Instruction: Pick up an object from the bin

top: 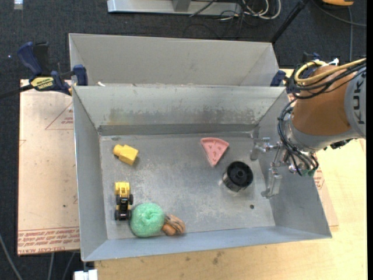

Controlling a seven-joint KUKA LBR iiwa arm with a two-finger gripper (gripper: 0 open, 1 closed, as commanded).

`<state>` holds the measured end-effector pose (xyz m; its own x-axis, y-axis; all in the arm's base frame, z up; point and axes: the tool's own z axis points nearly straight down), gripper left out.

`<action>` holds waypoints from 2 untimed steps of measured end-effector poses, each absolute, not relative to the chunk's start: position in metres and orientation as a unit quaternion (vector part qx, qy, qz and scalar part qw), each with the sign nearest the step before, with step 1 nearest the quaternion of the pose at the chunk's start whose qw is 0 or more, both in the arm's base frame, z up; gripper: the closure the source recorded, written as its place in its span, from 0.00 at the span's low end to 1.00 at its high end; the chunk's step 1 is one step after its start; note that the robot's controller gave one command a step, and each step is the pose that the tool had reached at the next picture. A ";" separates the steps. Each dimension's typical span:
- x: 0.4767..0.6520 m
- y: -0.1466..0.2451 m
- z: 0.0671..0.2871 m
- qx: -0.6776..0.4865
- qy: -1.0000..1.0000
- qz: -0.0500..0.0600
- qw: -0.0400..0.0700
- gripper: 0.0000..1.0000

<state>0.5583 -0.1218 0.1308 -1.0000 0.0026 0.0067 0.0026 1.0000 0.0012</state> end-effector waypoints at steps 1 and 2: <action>0.560 -0.121 0.135 0.000 -1.000 0.000 -0.001 0.00; 0.580 -0.092 0.077 -0.039 -0.999 -0.001 -0.002 0.00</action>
Offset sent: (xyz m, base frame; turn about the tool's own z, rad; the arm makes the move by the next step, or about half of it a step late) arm 0.0221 0.0317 -0.0608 0.0822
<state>0.5803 -0.0925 0.0770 -0.9969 0.0779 -0.0047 0.0779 0.9970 0.0012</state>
